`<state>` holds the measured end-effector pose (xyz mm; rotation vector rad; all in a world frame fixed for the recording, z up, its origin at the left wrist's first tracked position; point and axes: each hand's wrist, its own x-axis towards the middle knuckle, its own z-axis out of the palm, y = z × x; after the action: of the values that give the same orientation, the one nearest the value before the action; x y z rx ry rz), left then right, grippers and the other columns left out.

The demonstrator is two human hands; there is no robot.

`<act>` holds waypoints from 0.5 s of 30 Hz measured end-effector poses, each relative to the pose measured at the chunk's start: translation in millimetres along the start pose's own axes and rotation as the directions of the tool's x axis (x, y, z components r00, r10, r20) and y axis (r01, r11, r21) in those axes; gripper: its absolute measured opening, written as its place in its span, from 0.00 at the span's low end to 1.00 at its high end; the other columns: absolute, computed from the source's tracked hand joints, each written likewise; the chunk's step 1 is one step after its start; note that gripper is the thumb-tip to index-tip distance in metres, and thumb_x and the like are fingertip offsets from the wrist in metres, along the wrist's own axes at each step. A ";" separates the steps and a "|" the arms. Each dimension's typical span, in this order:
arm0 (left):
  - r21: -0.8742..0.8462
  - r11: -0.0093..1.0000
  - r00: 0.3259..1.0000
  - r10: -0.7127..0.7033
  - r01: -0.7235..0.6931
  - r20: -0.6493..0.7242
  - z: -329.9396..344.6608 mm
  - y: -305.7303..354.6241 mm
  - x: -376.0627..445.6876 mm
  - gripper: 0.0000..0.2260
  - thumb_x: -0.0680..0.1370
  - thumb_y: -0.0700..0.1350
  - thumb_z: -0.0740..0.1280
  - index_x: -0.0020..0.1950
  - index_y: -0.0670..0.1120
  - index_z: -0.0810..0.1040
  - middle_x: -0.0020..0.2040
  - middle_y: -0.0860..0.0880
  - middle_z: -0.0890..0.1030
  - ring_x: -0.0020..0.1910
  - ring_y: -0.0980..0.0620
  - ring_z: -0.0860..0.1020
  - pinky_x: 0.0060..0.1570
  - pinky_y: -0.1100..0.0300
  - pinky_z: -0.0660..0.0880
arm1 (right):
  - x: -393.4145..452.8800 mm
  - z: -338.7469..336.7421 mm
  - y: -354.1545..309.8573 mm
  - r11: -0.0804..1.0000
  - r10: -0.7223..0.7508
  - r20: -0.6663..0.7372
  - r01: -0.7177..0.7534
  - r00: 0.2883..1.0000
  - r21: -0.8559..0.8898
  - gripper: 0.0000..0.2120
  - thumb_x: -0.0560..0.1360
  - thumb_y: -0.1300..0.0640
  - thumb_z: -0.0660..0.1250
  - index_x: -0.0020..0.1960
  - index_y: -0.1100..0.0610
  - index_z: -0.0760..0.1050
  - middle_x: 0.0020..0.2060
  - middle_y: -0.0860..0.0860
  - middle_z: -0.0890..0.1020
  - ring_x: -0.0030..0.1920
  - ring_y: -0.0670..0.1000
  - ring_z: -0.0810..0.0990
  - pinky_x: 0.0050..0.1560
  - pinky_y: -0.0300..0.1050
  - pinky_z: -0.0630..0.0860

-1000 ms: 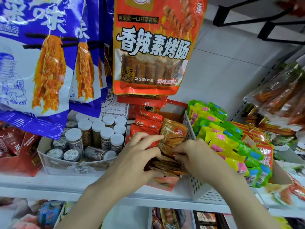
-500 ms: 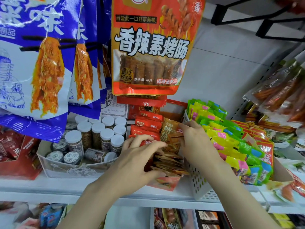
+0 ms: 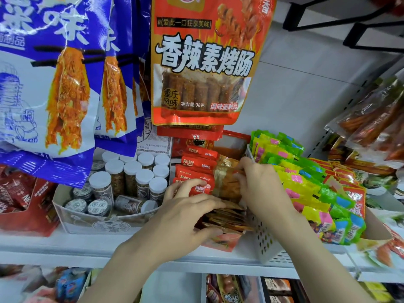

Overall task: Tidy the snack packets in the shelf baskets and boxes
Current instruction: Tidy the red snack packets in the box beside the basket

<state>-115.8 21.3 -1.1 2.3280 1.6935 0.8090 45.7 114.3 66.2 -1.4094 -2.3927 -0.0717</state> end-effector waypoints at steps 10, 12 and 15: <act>-0.474 0.867 0.913 -0.309 0.155 -0.267 -22.7 17.0 3.2 0.15 0.74 0.65 0.64 0.48 0.56 0.81 0.47 0.63 0.80 0.51 0.62 0.78 0.49 0.67 0.73 | 3.2 -94.4 18.1 0.857 0.216 -0.109 -0.135 0.970 0.497 0.06 0.67 0.49 0.77 0.37 0.49 0.82 0.29 0.47 0.84 0.32 0.42 0.82 0.38 0.34 0.78; -0.657 0.734 0.880 -0.414 0.171 -0.234 -28.3 21.8 6.9 0.14 0.70 0.61 0.68 0.48 0.54 0.81 0.45 0.59 0.83 0.48 0.60 0.81 0.46 0.69 0.76 | 2.2 -94.3 15.0 0.688 0.242 0.003 -0.174 0.970 0.705 0.04 0.69 0.54 0.76 0.38 0.52 0.83 0.33 0.54 0.84 0.31 0.44 0.82 0.37 0.35 0.80; -0.832 0.525 0.895 -0.437 0.179 -0.083 -32.9 27.7 8.2 0.14 0.66 0.59 0.70 0.47 0.55 0.84 0.44 0.58 0.85 0.45 0.63 0.82 0.43 0.74 0.74 | 0.3 -90.0 8.0 0.518 0.247 0.094 -0.214 0.964 0.828 0.02 0.71 0.59 0.74 0.41 0.57 0.83 0.35 0.57 0.85 0.30 0.42 0.81 0.34 0.33 0.79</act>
<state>-107.5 12.9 41.0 1.2613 1.3092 1.4911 77.7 98.4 149.2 -1.1592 -1.7134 0.9900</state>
